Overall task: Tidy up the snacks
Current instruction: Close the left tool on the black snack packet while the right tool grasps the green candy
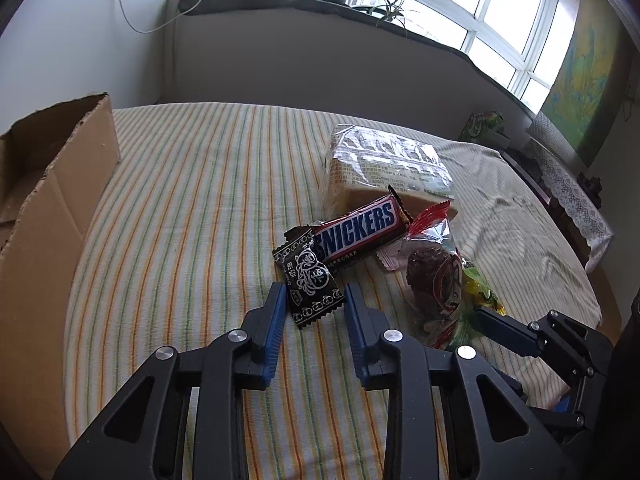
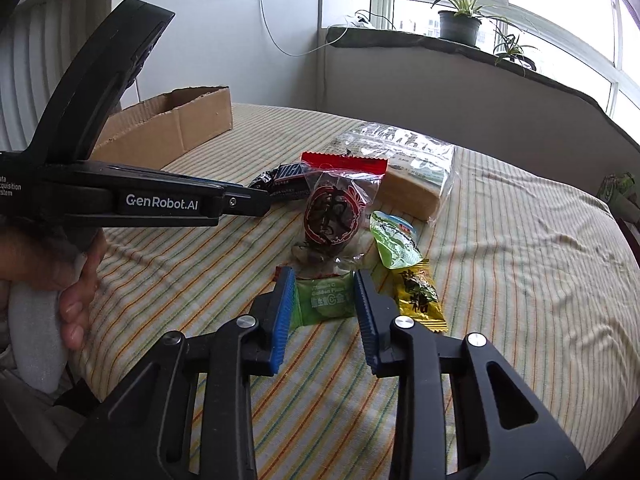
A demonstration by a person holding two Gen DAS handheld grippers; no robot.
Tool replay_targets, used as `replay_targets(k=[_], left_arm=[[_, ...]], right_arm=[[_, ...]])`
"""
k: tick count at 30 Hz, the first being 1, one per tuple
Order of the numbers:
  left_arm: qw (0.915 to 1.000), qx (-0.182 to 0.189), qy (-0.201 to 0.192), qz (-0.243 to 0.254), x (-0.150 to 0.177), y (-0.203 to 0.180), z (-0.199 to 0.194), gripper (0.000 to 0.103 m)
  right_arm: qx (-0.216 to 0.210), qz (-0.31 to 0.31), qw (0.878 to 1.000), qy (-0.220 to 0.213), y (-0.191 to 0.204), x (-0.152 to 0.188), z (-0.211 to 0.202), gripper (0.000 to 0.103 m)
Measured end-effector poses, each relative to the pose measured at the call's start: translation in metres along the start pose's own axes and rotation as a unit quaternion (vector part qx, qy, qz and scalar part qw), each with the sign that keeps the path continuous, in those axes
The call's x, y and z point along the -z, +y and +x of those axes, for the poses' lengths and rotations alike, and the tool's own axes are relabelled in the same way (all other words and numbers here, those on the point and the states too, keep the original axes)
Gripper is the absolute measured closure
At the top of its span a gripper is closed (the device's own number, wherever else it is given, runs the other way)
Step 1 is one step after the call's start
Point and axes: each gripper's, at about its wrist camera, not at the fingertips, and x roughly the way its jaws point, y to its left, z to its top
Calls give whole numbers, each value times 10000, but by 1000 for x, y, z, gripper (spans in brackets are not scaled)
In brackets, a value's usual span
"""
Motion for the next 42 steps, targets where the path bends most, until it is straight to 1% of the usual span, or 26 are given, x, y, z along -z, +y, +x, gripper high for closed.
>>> replay_targets(k=[2, 4, 5, 6, 7, 8, 12, 14, 24, 37, 40, 42], left_arm=[[10000, 42, 6, -42, -1, 1, 0, 80], [9999, 73, 8, -87, -1, 4, -1, 83], [9999, 79, 13, -104, -1, 4, -1, 84], [9999, 85, 15, -124, -2, 5, -1, 86], [9999, 92, 12, -136, -1, 6, -2, 89], [9999, 98, 20, -136, -1, 6, -2, 90], [9998, 126, 24, -150, -2, 6, -2, 90], [9997, 142, 26, -174, -2, 7, -1, 90], [9992, 253, -8, -314, 0, 14, -4, 95], [9989, 189, -363, -235, 4, 12, -34, 95], [9987, 185, -402, -268, 6, 11, -41, 95], [9989, 179, -349, -248, 7, 9, -42, 95]], right_arm=[[8, 27, 10000, 18, -1, 1, -1, 72], [-6, 46, 9999, 138, -2, 2, 1, 71], [33, 24, 9999, 155, -2, 2, 2, 69], [80, 44, 9998, 187, -3, 2, 3, 69], [79, 87, 9998, 187, -4, 2, 3, 66], [97, 120, 9997, 197, -5, 2, 4, 65], [58, 189, 9995, 236, -8, 2, 5, 65], [50, 227, 9995, 233, -9, 2, 4, 70], [47, 303, 9995, 110, -9, 2, -2, 71], [184, 479, 9985, -187, -14, 3, -33, 71], [215, 477, 9984, -221, -13, 4, -39, 71], [222, 495, 9983, -226, -13, 5, -42, 71]])
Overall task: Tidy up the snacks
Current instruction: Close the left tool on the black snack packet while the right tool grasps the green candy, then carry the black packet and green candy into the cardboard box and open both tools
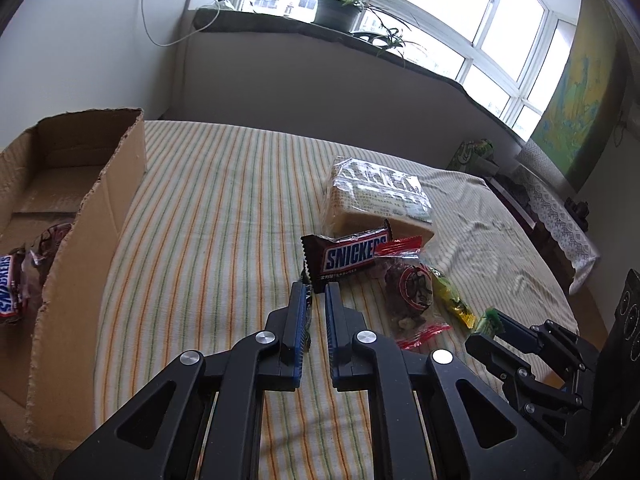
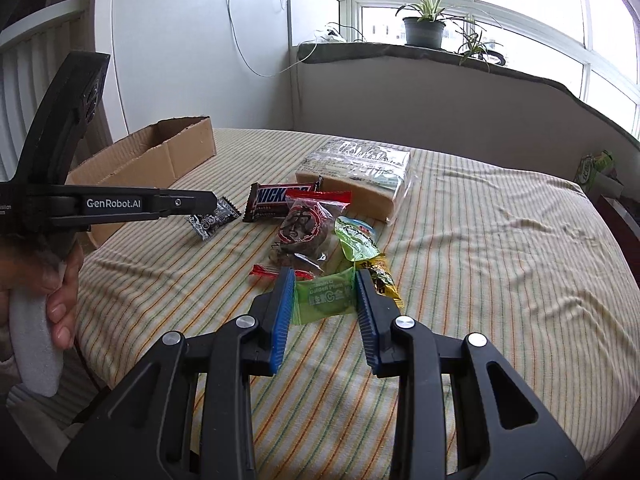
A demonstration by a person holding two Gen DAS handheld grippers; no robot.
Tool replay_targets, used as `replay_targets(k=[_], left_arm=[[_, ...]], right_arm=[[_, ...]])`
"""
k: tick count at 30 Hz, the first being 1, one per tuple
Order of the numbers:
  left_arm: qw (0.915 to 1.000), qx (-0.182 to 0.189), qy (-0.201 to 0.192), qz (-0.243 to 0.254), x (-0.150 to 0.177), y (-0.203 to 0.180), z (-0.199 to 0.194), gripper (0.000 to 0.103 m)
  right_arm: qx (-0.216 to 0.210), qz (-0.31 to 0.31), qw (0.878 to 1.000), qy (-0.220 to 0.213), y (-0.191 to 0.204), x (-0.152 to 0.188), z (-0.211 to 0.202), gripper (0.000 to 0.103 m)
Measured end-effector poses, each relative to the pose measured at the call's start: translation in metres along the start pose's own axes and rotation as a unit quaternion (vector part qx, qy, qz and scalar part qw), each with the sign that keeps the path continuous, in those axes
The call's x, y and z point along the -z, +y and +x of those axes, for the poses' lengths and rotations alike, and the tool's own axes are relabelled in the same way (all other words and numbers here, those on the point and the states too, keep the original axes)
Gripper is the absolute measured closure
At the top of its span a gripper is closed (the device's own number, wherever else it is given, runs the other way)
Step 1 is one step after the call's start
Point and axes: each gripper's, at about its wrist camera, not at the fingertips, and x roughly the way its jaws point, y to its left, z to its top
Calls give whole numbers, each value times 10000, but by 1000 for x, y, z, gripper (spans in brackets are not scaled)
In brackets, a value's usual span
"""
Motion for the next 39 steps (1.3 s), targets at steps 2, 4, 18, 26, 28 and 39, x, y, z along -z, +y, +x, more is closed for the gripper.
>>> replay_targets(k=[2, 4, 18, 26, 28, 39], left_arm=[[9998, -38, 145, 145, 0, -5, 6, 95], [9989, -210, 263, 324, 3, -11, 12, 94], [9972, -570, 362, 306, 2, -5, 37, 82], [9993, -341, 114, 137, 3, -1, 22, 83], [9998, -175, -81, 80, 3, -1, 10, 83], [9964, 560, -625, 144, 4, -32, -32, 82]], right_arm=[[3, 24, 10000, -4, 1, 0, -1, 71], [7, 24, 10000, -15, 2, 1, -3, 71], [-45, 105, 9999, 35, -4, 1, 4, 71], [-24, 208, 9998, -13, -7, 2, 1, 71], [-32, 264, 9996, -47, -8, 2, 0, 71], [-7, 493, 9979, -427, -18, -23, -23, 71]])
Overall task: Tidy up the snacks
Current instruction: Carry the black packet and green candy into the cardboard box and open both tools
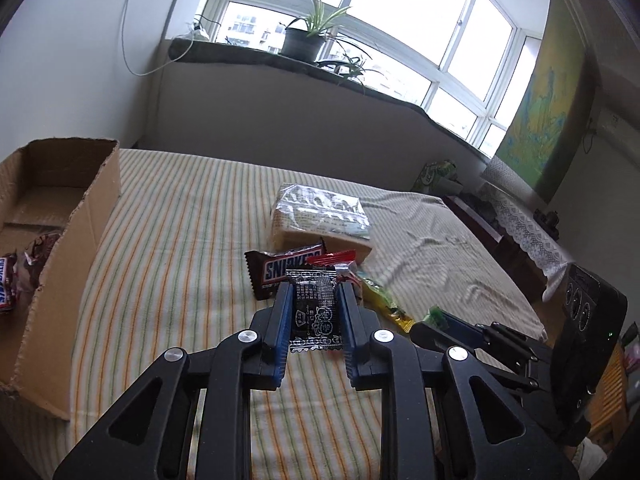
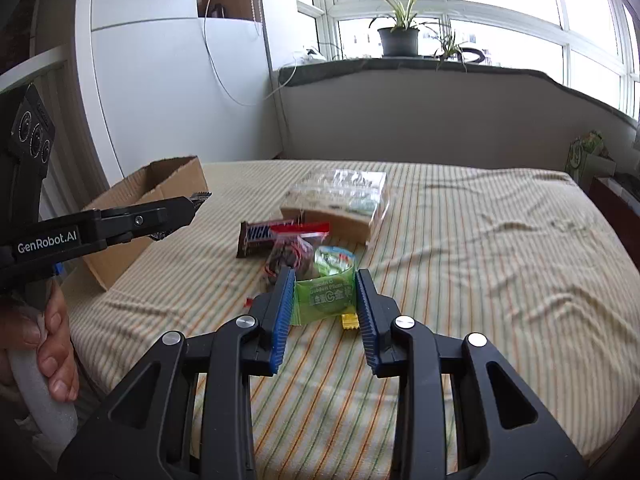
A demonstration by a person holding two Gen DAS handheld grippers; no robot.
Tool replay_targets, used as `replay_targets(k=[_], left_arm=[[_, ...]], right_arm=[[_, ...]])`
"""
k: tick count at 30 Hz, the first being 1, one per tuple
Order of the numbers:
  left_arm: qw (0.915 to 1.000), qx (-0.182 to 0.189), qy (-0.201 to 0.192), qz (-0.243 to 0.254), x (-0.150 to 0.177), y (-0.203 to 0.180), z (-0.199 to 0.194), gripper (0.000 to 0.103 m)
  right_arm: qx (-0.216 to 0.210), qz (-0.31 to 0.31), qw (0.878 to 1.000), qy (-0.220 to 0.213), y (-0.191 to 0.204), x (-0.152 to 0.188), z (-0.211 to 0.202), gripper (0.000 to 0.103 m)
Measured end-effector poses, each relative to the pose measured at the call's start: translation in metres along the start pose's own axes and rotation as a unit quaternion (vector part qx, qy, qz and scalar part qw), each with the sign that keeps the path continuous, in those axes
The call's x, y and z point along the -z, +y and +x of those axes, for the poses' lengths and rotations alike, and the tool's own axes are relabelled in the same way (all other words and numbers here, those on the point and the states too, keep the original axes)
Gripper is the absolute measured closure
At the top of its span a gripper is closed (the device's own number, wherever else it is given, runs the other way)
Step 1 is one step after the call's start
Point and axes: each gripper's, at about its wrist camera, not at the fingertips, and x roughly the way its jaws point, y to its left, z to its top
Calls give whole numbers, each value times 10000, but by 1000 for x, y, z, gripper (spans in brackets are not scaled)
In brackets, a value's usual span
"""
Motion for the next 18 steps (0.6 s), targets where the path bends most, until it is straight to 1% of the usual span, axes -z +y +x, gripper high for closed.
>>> replay_targets(k=[2, 6, 9, 13, 18], left_arm=[[9998, 88, -163, 123, -11, -9, -9, 82], [9970, 214, -639, 370, -39, -24, -39, 82], [9950, 262, -820, 513, -51, -27, -56, 82], [9937, 237, -961, 520, -53, -14, -70, 82], [9946, 214, -981, 268, -46, 9, -78, 82]], right_arm=[[85, -108, 9997, -223, 2, -19, -14, 71], [265, -326, 9973, -609, 13, -52, -40, 71], [331, -472, 9952, -793, 27, -68, -50, 71], [323, -610, 9947, -768, 48, -79, -46, 71], [120, -794, 9951, -583, 77, -82, -29, 71]])
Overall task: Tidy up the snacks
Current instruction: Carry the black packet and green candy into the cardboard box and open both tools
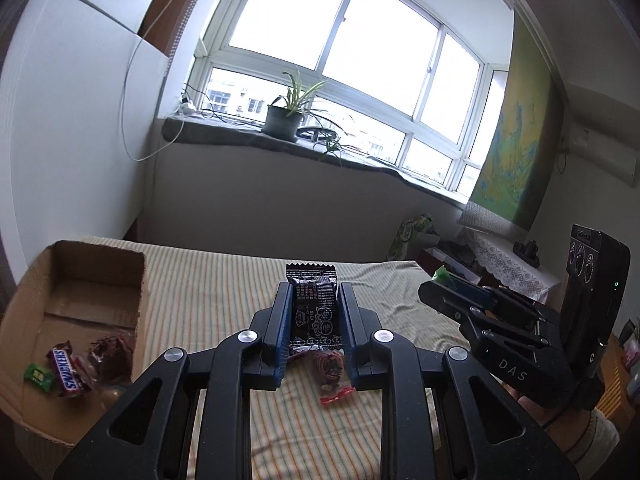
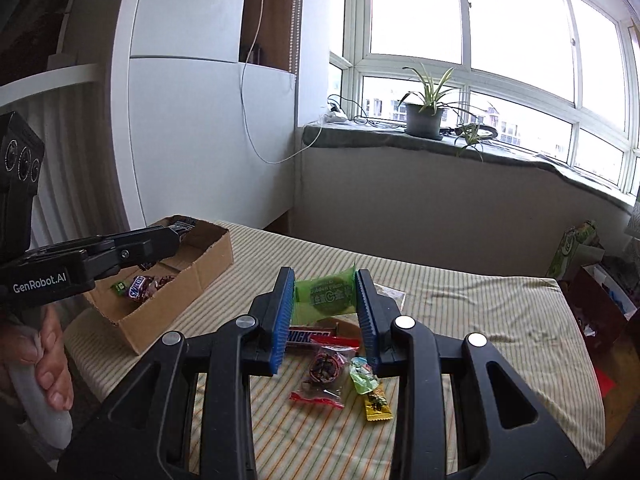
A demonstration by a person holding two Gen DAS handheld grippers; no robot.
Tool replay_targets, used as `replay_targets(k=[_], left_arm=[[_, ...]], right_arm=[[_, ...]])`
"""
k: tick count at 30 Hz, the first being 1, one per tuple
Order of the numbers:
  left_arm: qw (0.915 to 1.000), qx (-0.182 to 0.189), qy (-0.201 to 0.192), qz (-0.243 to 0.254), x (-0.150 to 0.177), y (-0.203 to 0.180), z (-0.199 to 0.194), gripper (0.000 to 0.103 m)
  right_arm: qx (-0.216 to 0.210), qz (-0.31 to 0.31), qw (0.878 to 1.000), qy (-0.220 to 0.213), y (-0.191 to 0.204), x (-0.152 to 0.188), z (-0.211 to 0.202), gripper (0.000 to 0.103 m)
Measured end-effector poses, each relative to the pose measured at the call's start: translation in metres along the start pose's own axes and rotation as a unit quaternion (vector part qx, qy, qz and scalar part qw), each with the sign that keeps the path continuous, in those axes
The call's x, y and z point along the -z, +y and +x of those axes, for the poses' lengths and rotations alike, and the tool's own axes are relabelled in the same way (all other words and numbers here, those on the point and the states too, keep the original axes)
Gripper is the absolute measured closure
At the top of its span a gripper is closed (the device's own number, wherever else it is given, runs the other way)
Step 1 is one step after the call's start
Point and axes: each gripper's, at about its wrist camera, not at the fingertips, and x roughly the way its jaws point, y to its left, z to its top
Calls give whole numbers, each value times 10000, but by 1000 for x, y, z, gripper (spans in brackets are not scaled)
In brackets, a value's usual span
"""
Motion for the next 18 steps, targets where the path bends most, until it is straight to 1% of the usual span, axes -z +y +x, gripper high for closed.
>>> replay_targets(k=[5, 8, 14, 18], left_arm=[[9994, -238, -58, -239, 7, 28, -15, 82], [9977, -569, -102, -365, 13, 51, -29, 82], [9894, -1233, -166, -748, 24, 106, -62, 82], [9833, -1570, -245, -885, 25, 134, -84, 82]], right_arm=[[-442, -262, 9986, 119, 43, -6, 23, 71], [-797, -455, 9956, 167, 74, -8, 37, 71], [-1506, -784, 9853, 210, 144, -14, 63, 71], [-1856, -933, 9780, 206, 178, -19, 77, 71]])
